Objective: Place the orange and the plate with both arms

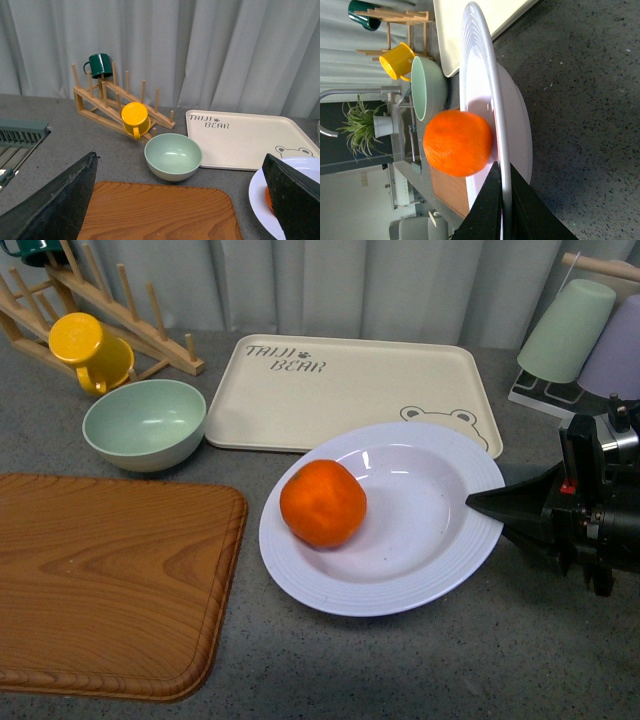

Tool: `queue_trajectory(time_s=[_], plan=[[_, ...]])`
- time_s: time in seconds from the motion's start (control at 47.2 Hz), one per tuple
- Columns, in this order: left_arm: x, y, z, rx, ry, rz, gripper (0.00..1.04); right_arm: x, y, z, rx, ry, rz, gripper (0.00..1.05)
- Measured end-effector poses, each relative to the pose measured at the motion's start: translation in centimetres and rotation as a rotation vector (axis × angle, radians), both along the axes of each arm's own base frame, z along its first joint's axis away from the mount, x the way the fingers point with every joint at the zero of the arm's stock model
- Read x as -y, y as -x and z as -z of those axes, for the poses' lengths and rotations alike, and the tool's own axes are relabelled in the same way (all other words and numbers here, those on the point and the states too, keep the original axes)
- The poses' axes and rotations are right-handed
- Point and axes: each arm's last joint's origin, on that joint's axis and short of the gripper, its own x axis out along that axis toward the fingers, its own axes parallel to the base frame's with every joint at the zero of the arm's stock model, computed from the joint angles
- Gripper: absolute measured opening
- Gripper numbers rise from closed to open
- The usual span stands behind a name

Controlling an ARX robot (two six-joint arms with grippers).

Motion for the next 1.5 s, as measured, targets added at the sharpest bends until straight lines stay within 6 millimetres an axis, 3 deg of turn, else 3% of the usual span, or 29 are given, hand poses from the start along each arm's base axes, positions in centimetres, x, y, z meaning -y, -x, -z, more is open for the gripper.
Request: queue_trajectory(time_s=[0.233,0.381,0.657,0.72,1.101,1.313,1.504], plan=[[0.0,0.0,0.0,0.000,0.000,0.000,0.98,0.0,-1.6,-1.4,0.087,-0.069,0.003,0.01],[0.0,0.0,0.0,0.000,0.000,0.000,0.98,0.0,-4.8,-1.5,0.129,-0.103,0.031,0.01],[0.0,0.0,0.0,0.000,0.000,0.000,0.98,-0.5,-11.1,0.0,0.141,-0.128,0.065,0.01],[0.0,0.0,0.0,0.000,0.000,0.000,0.98,-1.2,-13.4,0.6,0.137,-0.134,0.073,0.01],[0.0,0.0,0.0,0.000,0.000,0.000,0.98,-5.1,-22.2,2.4,0.063,-0.087,0.106,0.01],[0.0,0.0,0.0,0.000,0.000,0.000,0.98,-5.8,-23.3,1.9,0.038,-0.045,0.104,0.01],[0.0,0.0,0.0,0.000,0.000,0.000,0.98,-5.5,-22.4,2.9,0.014,-0.031,0.104,0.27]])
